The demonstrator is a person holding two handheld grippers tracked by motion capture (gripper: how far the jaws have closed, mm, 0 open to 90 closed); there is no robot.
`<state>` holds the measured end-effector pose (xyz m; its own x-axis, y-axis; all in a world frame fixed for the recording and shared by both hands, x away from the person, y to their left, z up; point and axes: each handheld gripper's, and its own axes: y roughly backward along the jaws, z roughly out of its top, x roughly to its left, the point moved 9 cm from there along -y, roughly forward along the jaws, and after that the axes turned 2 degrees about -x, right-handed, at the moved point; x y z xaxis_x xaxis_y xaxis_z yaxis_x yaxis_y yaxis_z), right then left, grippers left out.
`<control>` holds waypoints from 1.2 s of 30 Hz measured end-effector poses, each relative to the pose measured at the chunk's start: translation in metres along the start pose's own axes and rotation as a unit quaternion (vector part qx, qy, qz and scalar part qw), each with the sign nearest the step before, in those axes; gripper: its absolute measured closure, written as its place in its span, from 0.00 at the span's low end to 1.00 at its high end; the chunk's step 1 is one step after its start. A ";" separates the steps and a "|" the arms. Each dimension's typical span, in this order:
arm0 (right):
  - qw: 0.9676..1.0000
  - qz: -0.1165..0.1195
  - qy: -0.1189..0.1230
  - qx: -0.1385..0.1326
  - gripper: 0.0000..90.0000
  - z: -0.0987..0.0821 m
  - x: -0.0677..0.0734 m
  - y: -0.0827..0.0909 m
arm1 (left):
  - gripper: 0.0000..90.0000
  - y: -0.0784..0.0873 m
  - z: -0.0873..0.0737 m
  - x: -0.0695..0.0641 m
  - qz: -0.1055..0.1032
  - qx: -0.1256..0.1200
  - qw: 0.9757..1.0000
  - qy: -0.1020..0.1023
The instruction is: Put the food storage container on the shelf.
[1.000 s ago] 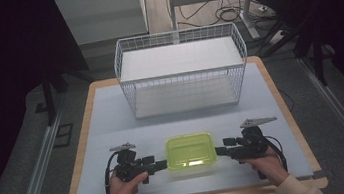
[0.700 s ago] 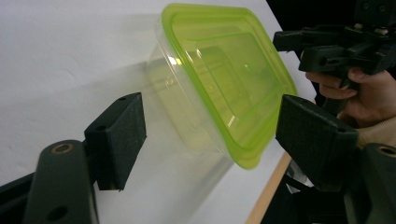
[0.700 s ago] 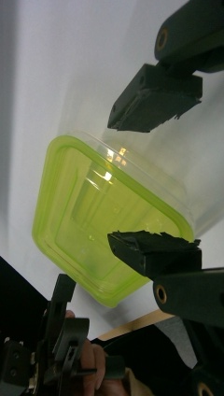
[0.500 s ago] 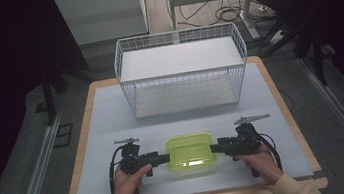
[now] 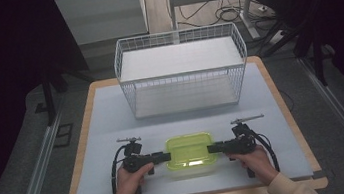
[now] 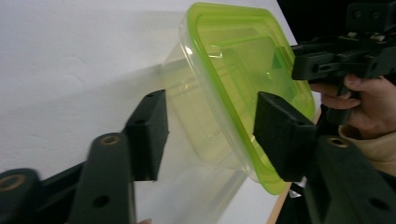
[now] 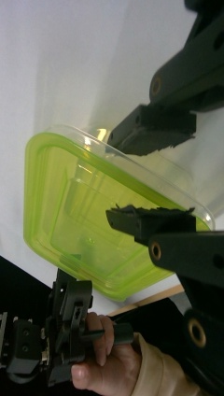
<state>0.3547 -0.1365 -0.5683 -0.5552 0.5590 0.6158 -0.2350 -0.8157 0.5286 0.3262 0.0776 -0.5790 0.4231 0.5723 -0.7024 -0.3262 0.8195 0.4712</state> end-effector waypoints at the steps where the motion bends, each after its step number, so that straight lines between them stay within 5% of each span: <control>1: 1.000 -0.001 -0.001 0.000 0.72 0.000 -0.001 0.000 | 0.56 -0.001 -0.001 0.000 -0.002 0.001 1.000 0.000; 6: 1.000 0.004 -0.017 -0.006 0.77 0.000 0.000 0.001 | 0.73 -0.004 -0.003 -0.006 -0.012 0.006 1.000 0.002; 17: 0.999 0.021 -0.031 -0.030 0.89 0.004 0.007 0.009 | 0.88 0.006 0.001 -0.011 -0.012 -0.025 1.000 -0.001; 36: 0.999 0.023 -0.004 -0.045 0.90 0.012 0.017 0.017 | 0.91 0.017 0.007 -0.025 -0.012 -0.037 0.999 -0.033</control>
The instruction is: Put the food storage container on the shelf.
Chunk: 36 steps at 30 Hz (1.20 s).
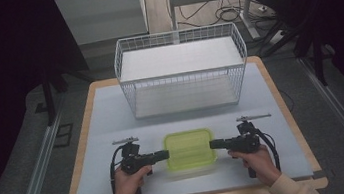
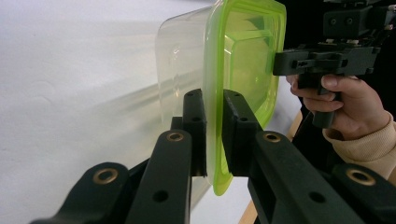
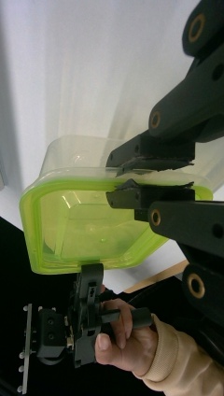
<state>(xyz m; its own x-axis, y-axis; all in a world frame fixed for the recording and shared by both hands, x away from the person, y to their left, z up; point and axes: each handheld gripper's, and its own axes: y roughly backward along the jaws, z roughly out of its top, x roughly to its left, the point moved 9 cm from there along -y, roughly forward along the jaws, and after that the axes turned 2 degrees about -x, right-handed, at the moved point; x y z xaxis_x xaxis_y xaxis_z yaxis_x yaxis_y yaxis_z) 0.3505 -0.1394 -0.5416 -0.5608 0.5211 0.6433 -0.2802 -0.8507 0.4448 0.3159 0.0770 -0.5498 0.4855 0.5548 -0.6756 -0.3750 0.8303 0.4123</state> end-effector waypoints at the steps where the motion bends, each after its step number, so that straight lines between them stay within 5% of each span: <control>1: 1.000 0.000 0.000 -0.002 0.90 0.001 0.001 0.000 | 0.91 0.000 0.001 -0.001 -0.002 -0.001 1.000 0.001; 36: 0.998 -0.004 0.058 -0.034 0.90 0.054 0.035 0.023 | 0.91 0.019 0.055 -0.029 -0.015 -0.024 0.999 -0.033</control>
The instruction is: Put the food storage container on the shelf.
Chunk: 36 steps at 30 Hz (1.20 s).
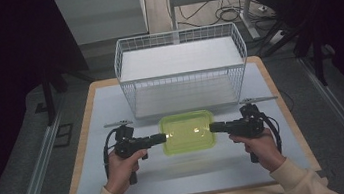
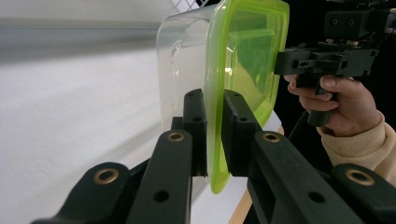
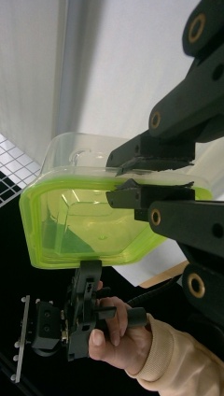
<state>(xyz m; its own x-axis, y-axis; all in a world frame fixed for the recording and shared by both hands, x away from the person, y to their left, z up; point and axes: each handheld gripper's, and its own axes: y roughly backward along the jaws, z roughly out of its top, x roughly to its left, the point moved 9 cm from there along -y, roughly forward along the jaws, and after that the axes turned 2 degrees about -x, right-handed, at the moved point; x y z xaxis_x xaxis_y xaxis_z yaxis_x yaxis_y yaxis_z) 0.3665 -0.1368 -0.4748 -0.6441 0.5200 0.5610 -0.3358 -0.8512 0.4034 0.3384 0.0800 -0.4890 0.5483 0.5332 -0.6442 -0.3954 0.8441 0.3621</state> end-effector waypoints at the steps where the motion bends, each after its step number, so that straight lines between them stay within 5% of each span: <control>1: 1.000 0.000 0.002 -0.001 0.90 0.001 0.000 0.000 | 0.91 0.000 0.000 0.000 0.000 0.000 1.000 0.000; 36: 0.999 -0.016 0.032 -0.032 0.90 0.061 0.013 0.009 | 0.91 0.008 0.062 -0.015 0.003 -0.013 1.000 -0.022</control>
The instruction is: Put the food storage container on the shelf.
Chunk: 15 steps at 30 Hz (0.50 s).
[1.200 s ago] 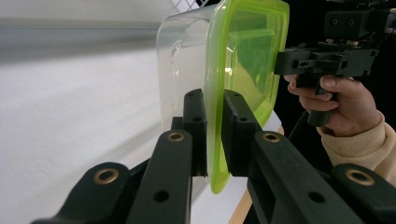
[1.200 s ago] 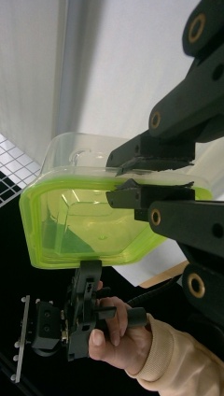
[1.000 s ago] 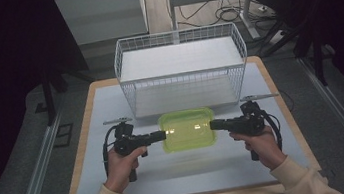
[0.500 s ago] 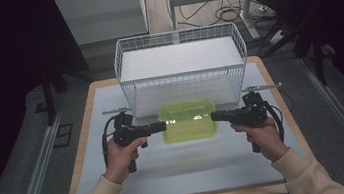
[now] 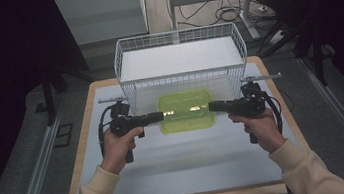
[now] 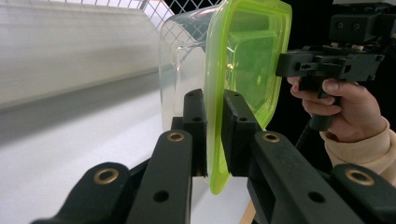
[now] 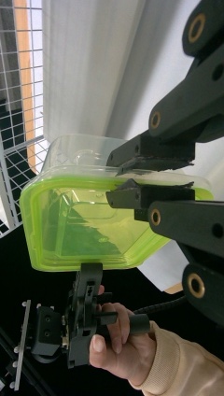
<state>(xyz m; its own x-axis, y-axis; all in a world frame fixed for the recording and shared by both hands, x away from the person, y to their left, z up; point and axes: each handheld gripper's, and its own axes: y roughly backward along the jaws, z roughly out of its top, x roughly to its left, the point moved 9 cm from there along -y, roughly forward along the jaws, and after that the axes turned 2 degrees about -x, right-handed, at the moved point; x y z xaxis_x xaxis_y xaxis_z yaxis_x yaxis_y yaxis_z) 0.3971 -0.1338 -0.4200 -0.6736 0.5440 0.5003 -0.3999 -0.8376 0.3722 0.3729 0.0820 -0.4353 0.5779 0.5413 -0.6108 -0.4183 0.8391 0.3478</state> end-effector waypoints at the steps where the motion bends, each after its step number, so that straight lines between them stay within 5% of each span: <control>1: 1.000 0.000 0.001 -0.001 0.90 0.001 0.000 0.000 | 0.91 0.001 0.003 0.000 0.002 -0.001 1.000 -0.003; 15: 1.000 -0.002 0.011 -0.007 0.90 0.021 0.003 -0.002 | 0.91 0.006 0.022 -0.003 0.007 -0.009 1.000 -0.012</control>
<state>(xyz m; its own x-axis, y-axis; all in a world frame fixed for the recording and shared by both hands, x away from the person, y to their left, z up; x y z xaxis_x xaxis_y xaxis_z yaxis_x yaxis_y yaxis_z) 0.4087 -0.1290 -0.4028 -0.6850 0.5466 0.4817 -0.4116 -0.8358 0.3633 0.3843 0.0863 -0.4160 0.5876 0.5550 -0.5888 -0.4392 0.8299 0.3440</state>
